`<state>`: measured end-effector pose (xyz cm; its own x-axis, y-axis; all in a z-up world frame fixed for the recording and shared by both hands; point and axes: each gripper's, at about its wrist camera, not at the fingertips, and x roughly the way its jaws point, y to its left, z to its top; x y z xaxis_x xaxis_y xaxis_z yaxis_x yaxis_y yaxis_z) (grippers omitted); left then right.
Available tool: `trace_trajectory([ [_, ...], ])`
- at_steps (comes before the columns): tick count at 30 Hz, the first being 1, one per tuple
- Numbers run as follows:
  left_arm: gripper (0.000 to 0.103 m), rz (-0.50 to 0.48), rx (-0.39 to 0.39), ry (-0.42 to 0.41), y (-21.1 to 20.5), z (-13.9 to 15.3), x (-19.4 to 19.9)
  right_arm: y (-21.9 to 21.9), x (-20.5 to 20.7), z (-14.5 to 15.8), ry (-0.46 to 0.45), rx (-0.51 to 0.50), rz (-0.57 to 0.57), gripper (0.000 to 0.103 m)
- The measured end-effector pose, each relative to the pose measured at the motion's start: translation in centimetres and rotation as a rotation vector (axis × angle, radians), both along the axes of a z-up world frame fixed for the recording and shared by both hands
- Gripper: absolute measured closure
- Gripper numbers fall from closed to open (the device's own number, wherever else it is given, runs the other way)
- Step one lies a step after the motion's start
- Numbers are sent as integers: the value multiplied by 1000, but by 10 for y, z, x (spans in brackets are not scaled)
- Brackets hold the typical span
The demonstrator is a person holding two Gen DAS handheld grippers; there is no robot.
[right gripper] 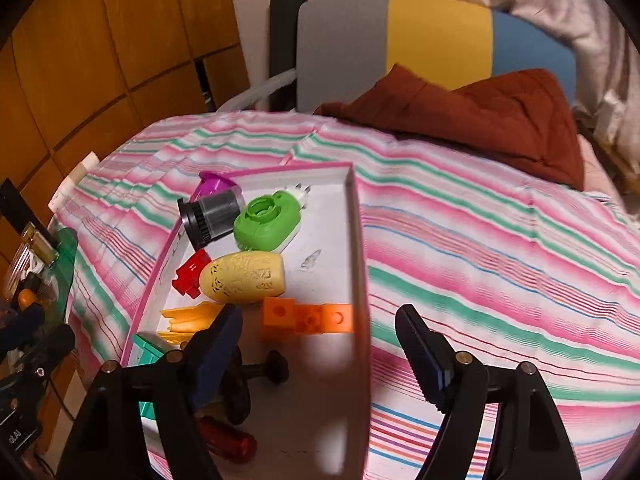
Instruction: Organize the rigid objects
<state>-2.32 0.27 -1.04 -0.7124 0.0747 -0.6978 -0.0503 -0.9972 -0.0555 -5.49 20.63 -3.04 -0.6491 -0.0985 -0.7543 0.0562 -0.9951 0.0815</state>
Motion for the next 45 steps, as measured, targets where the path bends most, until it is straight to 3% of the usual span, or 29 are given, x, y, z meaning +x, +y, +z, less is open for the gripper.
trace_trajectory([
  [11, 30, 34, -49, 51, 12, 12, 14, 2, 42, 26, 129, 94, -82, 17],
  [22, 30, 89, -76, 64, 12, 14, 22, 4, 61, 32, 151, 73, -103, 17],
  [30, 30, 83, -45, 49, 10, 12, 25, -2, 65, 32, 158, 84, -98, 16],
  [36, 36, 64, -30, 10, 8, 5, 19, -10, 63, 36, 175, 99, -89, 16],
  [38, 49, 60, -46, 25, 8, 4, 20, -14, 62, 37, 180, 102, -82, 16],
  [45, 56, 82, -21, 81, -1, 11, 24, -23, 61, 34, 179, 107, -63, 16],
])
